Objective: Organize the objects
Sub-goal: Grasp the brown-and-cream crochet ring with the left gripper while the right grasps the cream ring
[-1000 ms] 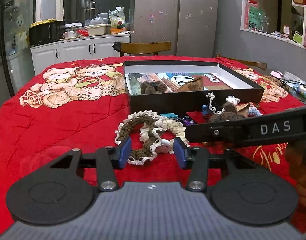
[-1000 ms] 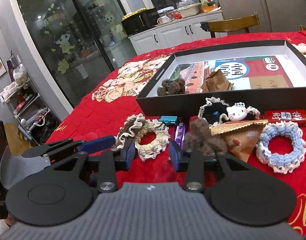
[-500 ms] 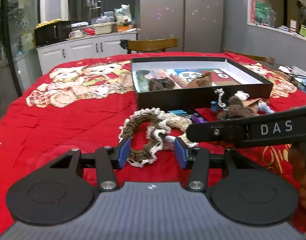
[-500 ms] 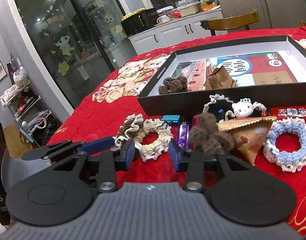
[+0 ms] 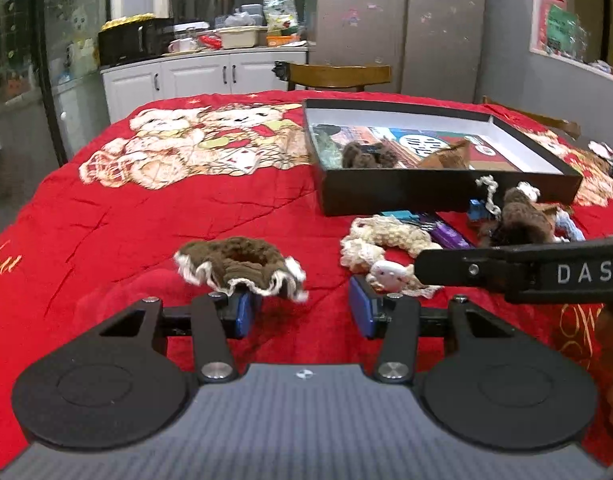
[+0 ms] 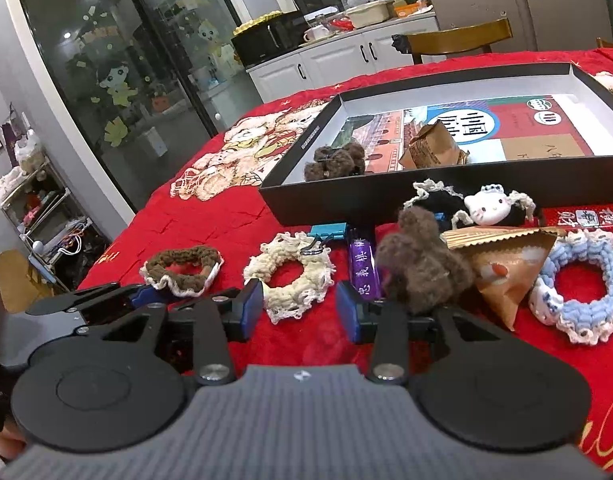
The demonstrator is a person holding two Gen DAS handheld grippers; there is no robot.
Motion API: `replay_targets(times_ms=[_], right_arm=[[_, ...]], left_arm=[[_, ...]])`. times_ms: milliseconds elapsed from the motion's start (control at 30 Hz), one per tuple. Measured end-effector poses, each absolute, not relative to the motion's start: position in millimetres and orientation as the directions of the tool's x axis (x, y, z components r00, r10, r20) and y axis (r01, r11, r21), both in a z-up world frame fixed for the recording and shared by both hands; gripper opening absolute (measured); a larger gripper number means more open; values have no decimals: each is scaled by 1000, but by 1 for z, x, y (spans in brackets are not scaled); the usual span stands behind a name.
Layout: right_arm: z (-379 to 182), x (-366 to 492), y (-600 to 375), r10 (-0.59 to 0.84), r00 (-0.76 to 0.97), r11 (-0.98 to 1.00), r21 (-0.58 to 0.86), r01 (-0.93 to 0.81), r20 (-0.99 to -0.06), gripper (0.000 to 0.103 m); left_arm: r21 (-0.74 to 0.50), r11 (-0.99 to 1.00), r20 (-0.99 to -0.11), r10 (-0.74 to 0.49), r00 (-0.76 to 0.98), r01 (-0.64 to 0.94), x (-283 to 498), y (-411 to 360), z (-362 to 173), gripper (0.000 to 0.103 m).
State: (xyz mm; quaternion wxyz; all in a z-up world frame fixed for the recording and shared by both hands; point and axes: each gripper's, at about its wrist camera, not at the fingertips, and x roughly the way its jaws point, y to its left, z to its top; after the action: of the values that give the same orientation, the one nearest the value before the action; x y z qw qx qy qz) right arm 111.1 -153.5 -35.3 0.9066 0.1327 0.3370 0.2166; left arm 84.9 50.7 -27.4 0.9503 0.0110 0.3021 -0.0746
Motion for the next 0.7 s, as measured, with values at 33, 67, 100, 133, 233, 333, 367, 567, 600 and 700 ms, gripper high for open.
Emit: replay_targets(times_ms=[33,67,100,133,233,333,367,567,600,700], right_arm=[[-36,111,-153,480,679,872,384,-303,-555,57],[-36,111,-152,478,679,874,381,-303,-557,57],[-36,112,-151,477,680,874,378,-304,-557,57],[-36,113,-151,476,681,875,375,-305,-557,57],[-37,114,-149,475,684,876,371,-308,-554,58],[-38,115,-148,473,691,877,367,-310,-547,59],[-38,115,-148,474,692,876,367,-312,-544,60],[-40,116,-145,472,706,878,357,-319,-528,58],[-40,115,-143,469,707,880,347,-324,-530,58],[-40,113,-139,469,707,881,328,-340,-528,44]], left_arm=[[-34,990,-576,-132,807,137,85,53,-27,54],[-45,990,-577,-133,806,132,86,54,-27,54],[-54,990,-578,-137,804,130,86,56,-27,54],[-59,990,-577,-136,805,126,86,57,-27,54],[-58,992,-572,-122,812,108,86,58,-26,54],[-79,992,-563,-124,817,96,86,62,-26,54],[-93,991,-559,-129,819,93,86,64,-26,54],[-111,990,-568,-136,812,88,89,66,-27,45],[-110,989,-568,-141,811,95,89,65,-27,33],[-111,988,-573,-150,806,105,90,64,-28,24]])
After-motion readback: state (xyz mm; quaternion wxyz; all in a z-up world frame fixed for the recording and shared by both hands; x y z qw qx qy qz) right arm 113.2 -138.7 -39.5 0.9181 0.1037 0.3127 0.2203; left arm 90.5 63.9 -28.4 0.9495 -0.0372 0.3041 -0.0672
